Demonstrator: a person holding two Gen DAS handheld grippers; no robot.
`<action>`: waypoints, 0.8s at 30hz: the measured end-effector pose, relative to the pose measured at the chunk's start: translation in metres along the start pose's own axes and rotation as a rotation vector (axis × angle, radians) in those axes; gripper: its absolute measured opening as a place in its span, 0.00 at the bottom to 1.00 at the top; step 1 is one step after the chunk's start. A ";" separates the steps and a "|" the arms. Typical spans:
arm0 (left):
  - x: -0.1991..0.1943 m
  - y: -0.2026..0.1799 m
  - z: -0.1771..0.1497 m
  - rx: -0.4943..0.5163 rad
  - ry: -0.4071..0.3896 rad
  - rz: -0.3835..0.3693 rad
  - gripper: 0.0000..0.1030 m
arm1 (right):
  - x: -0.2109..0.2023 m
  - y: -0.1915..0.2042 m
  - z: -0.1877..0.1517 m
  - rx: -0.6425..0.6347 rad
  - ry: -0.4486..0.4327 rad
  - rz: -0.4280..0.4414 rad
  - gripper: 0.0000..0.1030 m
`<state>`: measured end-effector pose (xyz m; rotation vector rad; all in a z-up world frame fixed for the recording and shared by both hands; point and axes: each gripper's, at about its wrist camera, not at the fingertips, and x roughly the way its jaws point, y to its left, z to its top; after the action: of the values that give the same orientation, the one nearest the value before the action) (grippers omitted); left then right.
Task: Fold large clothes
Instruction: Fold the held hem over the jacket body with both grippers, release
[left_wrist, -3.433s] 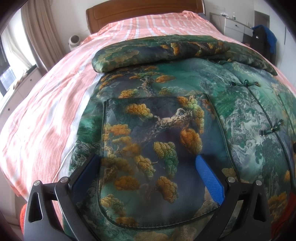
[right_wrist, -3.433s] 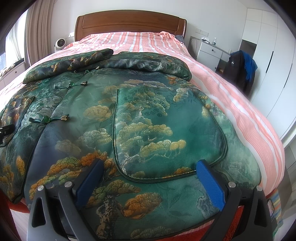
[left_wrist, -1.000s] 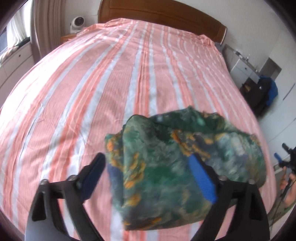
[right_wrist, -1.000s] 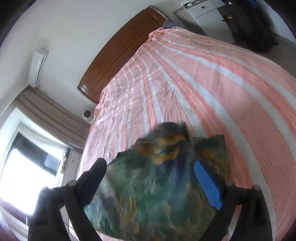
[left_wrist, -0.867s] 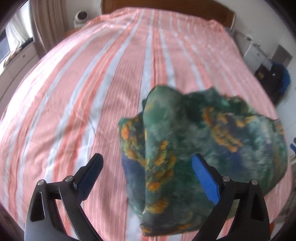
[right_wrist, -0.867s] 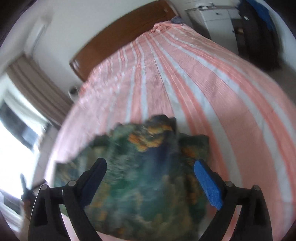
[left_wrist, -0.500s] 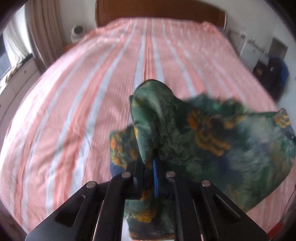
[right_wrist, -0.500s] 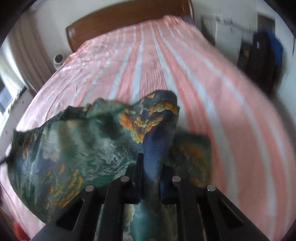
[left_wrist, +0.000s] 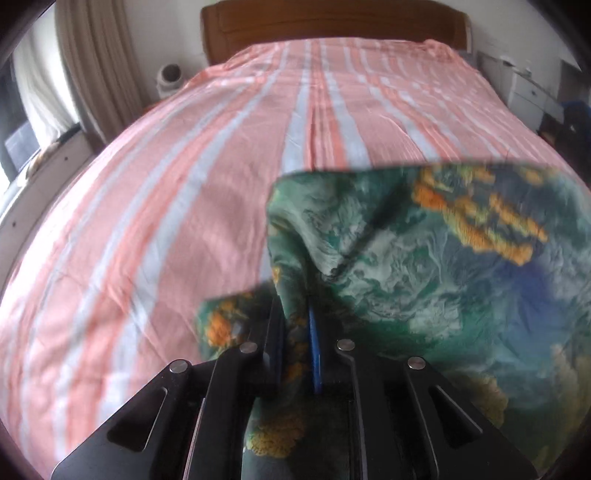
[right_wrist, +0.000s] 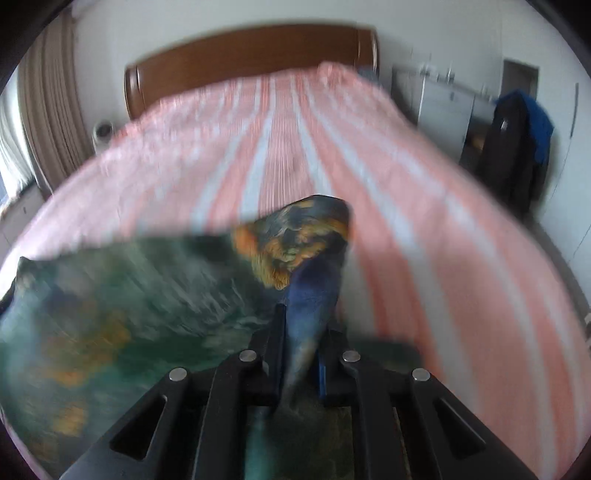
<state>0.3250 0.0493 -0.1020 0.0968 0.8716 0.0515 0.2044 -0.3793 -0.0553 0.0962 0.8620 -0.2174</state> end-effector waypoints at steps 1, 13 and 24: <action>-0.003 -0.003 -0.006 0.018 -0.033 0.013 0.11 | 0.007 0.001 -0.014 -0.001 -0.007 0.009 0.15; -0.063 0.025 -0.017 -0.059 -0.081 -0.053 0.87 | -0.014 -0.023 -0.026 0.134 -0.085 0.071 0.59; -0.181 -0.019 -0.131 0.111 0.008 -0.165 0.93 | -0.149 0.021 -0.093 -0.022 -0.116 -0.037 0.86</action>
<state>0.1084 0.0236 -0.0495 0.1279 0.8873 -0.1509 0.0463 -0.3206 -0.0021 0.0470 0.7506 -0.2459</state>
